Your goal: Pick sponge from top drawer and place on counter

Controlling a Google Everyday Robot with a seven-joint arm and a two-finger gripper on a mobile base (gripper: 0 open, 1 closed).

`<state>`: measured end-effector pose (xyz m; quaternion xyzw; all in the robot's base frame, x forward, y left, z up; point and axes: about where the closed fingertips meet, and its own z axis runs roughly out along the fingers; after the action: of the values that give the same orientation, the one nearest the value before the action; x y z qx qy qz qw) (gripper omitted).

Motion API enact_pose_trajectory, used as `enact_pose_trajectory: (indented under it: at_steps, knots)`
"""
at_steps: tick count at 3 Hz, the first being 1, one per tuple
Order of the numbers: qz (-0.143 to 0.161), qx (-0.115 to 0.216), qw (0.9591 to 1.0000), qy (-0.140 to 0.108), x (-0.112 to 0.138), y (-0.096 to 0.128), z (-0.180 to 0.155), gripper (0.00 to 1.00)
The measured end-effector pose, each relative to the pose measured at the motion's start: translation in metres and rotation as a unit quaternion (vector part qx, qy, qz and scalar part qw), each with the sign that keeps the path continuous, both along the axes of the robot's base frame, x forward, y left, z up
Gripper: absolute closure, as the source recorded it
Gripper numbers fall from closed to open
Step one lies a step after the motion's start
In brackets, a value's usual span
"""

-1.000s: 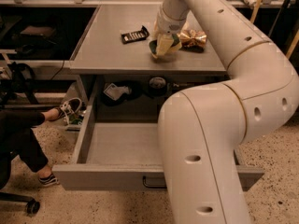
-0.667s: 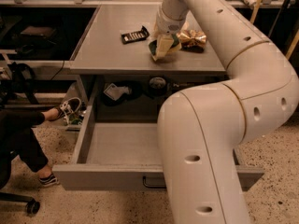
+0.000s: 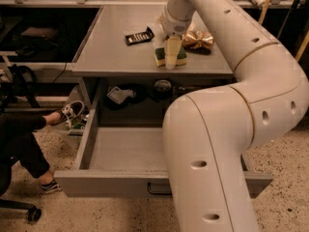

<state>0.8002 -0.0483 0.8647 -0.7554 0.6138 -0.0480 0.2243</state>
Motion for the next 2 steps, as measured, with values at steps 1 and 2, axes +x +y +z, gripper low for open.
enact_pose_trajectory:
  at_steps: [1,2]
  knots:
    - [0.002,-0.014,0.9999,0.008,-0.007,0.002,0.007,0.0]
    - [-0.037,-0.036,0.9986,0.0,-0.037,-0.025,0.077,0.0]
